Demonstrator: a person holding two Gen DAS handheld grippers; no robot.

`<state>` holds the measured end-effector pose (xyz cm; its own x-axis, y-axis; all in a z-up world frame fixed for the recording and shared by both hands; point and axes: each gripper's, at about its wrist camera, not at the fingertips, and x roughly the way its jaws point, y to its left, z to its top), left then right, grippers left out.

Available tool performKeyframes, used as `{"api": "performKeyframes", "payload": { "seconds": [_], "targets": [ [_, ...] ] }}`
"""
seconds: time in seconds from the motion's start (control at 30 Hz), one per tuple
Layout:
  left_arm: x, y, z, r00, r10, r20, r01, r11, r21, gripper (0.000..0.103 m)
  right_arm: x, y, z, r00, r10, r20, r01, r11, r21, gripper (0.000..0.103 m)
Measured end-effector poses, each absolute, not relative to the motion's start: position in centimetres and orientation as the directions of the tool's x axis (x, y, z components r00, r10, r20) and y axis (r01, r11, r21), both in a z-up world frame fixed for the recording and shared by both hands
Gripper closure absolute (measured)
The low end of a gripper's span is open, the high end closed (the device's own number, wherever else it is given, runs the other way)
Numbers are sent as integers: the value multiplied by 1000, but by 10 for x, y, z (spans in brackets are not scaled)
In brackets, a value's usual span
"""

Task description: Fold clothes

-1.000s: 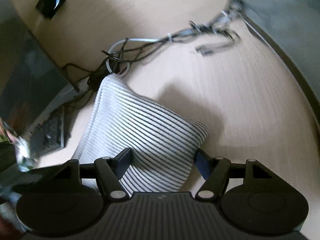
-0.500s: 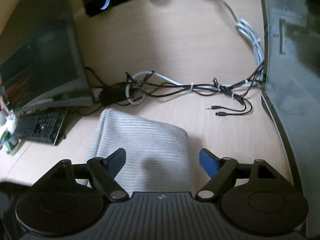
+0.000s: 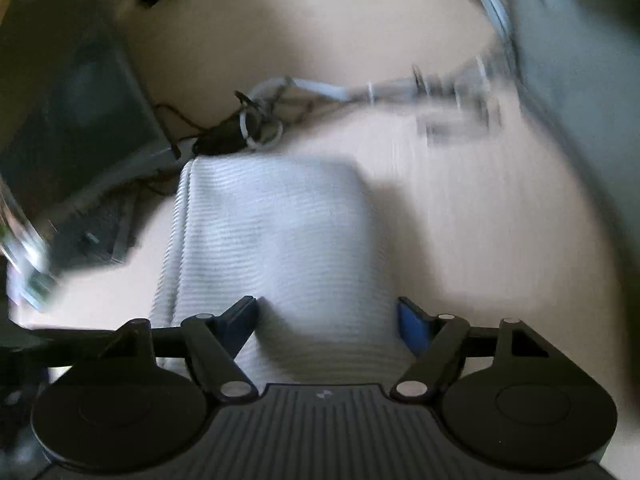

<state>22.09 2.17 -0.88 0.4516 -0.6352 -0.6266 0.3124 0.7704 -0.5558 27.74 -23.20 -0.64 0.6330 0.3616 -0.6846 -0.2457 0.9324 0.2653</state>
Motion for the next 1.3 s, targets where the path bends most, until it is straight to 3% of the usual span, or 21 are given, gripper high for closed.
{"api": "performKeyframes", "payload": {
  "seconds": [0.13,0.27,0.43,0.47,0.53,0.57,0.67,0.73,0.8,0.87,0.9,0.93,1.03,1.2,1.3],
  "targets": [
    [212,19,1,456,-629,-630,360,778,-515,1,273,-205,18,766,189,-614,-324,939,-115,28],
    [205,64,8,574,-500,-649,193,852,-487,1,233,-183,33,793,281,-540,-408,904,-129,28],
    [211,99,8,654,-308,-691,-35,900,-434,1,213,-137,-6,762,296,-576,-490,845,-215,28],
    [211,98,10,660,-300,-689,-39,902,-429,1,214,-133,-11,762,284,-582,-492,839,-235,28],
    [212,97,12,663,-295,-688,-42,903,-427,1,213,-132,-10,778,263,-571,-475,841,-260,41],
    [213,97,12,664,-293,-688,-44,903,-427,1,210,-134,-7,790,253,-558,-463,843,-275,42],
    [213,97,9,657,-295,-694,-50,901,-430,1,206,-132,-11,798,237,-555,-468,824,-321,41],
    [214,97,9,652,-298,-698,-49,901,-431,1,204,-126,-20,791,231,-567,-486,800,-351,31],
    [215,94,10,647,-308,-697,-39,900,-434,1,205,-124,-26,780,232,-582,-498,793,-351,31],
    [219,85,10,640,-341,-689,-13,891,-453,4,209,-129,-23,767,251,-590,-504,805,-313,37],
    [221,79,9,632,-361,-686,3,886,-464,15,209,-133,-19,765,258,-591,-509,804,-308,53],
    [224,72,7,619,-387,-683,24,879,-477,33,208,-137,-14,765,257,-590,-512,798,-316,67],
    [229,57,-2,568,-467,-678,61,845,-531,65,206,-151,-1,765,256,-591,-520,788,-330,79],
    [231,45,-18,498,-552,-669,85,799,-596,75,201,-166,49,654,459,-602,-588,809,-22,86],
    [233,50,-25,487,-548,-680,63,798,-599,76,194,-155,32,585,463,-666,-635,773,-20,88]
  ]
}}
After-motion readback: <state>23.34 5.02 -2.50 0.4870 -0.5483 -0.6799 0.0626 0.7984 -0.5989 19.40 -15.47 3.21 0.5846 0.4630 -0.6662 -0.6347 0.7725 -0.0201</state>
